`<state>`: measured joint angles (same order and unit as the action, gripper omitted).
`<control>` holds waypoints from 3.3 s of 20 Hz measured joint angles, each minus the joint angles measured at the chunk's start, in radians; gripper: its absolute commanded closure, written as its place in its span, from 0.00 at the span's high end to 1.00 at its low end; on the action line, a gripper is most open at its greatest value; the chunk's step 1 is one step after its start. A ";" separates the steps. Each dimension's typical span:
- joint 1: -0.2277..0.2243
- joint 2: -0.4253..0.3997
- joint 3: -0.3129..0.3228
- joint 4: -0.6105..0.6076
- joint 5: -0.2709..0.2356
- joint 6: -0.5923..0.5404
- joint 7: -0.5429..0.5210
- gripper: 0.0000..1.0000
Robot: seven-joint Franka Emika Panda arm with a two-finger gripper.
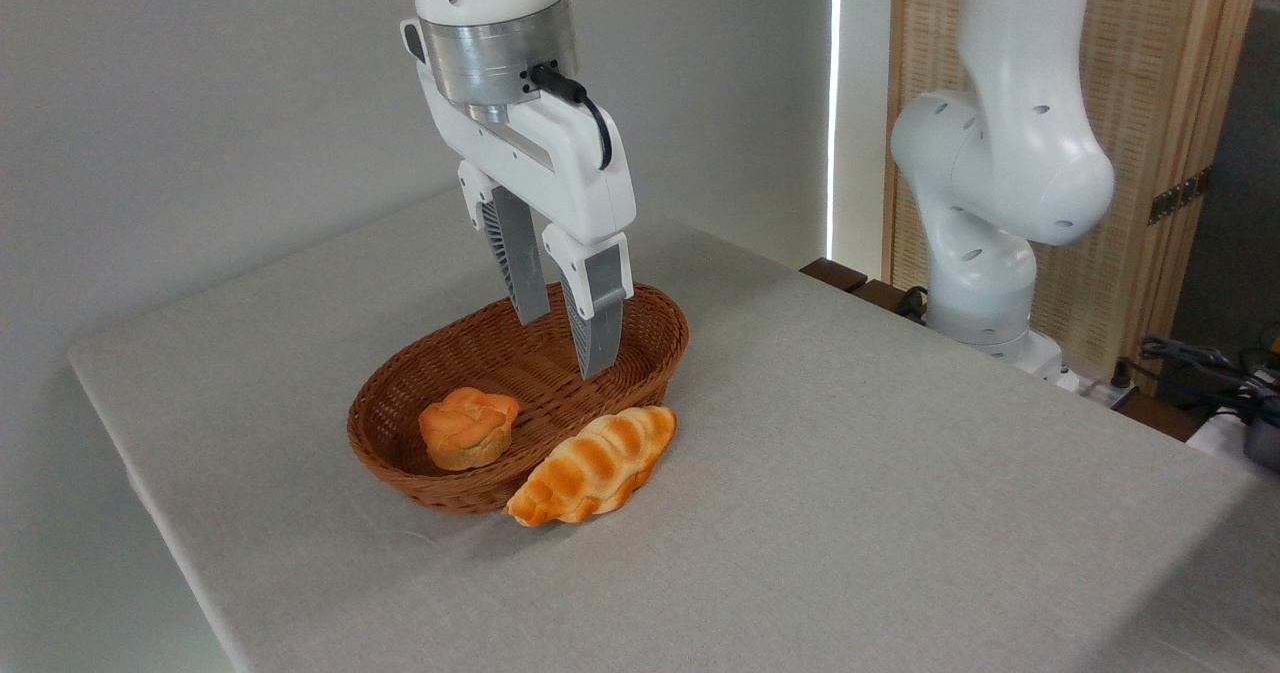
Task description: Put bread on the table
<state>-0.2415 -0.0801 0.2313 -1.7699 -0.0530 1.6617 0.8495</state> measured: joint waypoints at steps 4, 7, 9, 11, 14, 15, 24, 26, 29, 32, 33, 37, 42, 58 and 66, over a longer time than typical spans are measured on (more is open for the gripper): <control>0.000 0.000 0.000 0.000 0.000 -0.005 0.000 1.00; 0.000 0.000 0.000 0.000 0.000 -0.007 0.000 1.00; 0.000 0.000 0.000 0.000 0.000 -0.008 0.000 1.00; 0.000 0.000 0.001 0.000 0.000 -0.010 0.000 1.00; 0.000 0.000 0.001 0.000 0.000 -0.012 0.000 1.00; 0.000 0.000 0.001 0.000 0.000 -0.013 0.000 1.00; 0.001 0.000 0.001 0.000 0.000 -0.014 0.000 1.00; 0.001 0.000 0.001 0.000 0.000 -0.016 0.000 1.00; 0.002 0.000 0.002 0.000 0.000 -0.022 0.000 1.00; 0.004 0.000 0.003 0.000 0.000 -0.023 0.000 1.00; 0.005 0.000 0.003 0.000 0.000 -0.024 0.000 1.00; 0.004 0.001 0.003 -0.001 0.000 -0.033 0.002 1.00; 0.004 0.002 0.002 -0.001 0.000 -0.045 0.003 1.00; -0.031 0.055 -0.091 -0.047 -0.032 0.092 0.002 1.00; -0.038 0.142 -0.161 -0.080 -0.052 0.221 0.002 1.00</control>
<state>-0.2790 0.0615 0.0701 -1.8503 -0.1054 1.8825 0.8515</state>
